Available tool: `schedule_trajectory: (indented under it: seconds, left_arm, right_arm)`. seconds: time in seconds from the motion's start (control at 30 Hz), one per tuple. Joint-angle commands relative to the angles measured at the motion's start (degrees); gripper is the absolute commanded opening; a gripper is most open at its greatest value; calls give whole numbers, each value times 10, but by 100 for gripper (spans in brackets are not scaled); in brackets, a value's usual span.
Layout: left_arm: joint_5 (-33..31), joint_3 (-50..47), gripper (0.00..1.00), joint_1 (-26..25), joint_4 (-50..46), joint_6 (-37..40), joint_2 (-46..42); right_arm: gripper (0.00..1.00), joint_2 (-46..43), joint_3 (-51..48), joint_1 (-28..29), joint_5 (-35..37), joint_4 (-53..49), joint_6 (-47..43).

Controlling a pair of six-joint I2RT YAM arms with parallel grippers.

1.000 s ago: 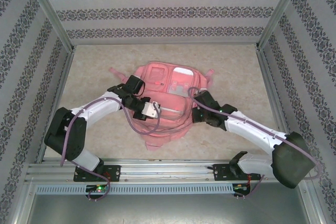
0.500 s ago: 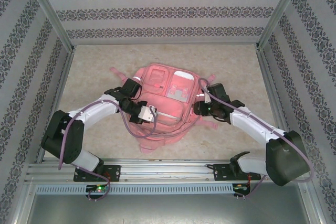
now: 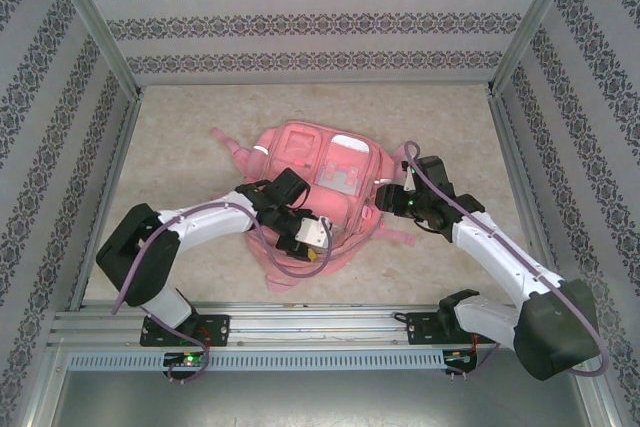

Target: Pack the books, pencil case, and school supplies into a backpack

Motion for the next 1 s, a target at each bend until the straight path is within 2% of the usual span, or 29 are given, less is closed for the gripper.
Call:
schedule_trajectory:
  seconds: [0.0, 0.13, 0.23, 0.37, 0.47, 0.57, 0.63, 0.73, 0.77, 0.87, 0.9, 0.93, 0.97]
  left_arm:
    - [-90, -7, 50, -19, 76, -51, 13]
    - [-150, -8, 49, -27, 114, -79, 19]
    - [-155, -6, 50, -27, 125, -91, 7]
    - [-143, -28, 55, -27, 165, -107, -28]
    - [-159, -42, 54, -27, 176, -104, -40]
    - [-170, -44, 54, -28, 164, -95, -30]
    - [-172, -43, 61, -30, 162, -100, -16]
    - [-192, -49, 62, -39, 179, -117, 5]
    - [-206, -47, 58, -42, 182, -126, 10]
    - [-236, -36, 26, -42, 174, -150, 18]
    - [-240, -32, 11, -42, 166, -151, 16]
    - [-242, -29, 0, -42, 159, -152, 12]
    - [-234, -26, 0, -42, 148, -147, 7]
  right_arm:
    - [54, 8, 1, 2, -63, -2, 38]
    - [53, 45, 19, 13, -141, -8, 22]
    - [53, 78, 45, 21, -167, -35, 10]
    - [52, 91, 57, 24, -163, -52, 4]
    - [52, 85, 55, 24, -157, -47, 9]
    - [53, 82, 50, 24, -150, -43, 12]
    - [54, 82, 47, 24, -143, -44, 12]
    - [54, 84, 42, 24, -142, -42, 17]
    - [54, 85, 40, 25, -143, -41, 17]
    - [54, 87, 38, 28, -145, -44, 19]
    - [54, 87, 38, 28, -143, -47, 22]
    - [54, 87, 38, 28, -141, -49, 27]
    - [54, 87, 38, 28, -141, -50, 33]
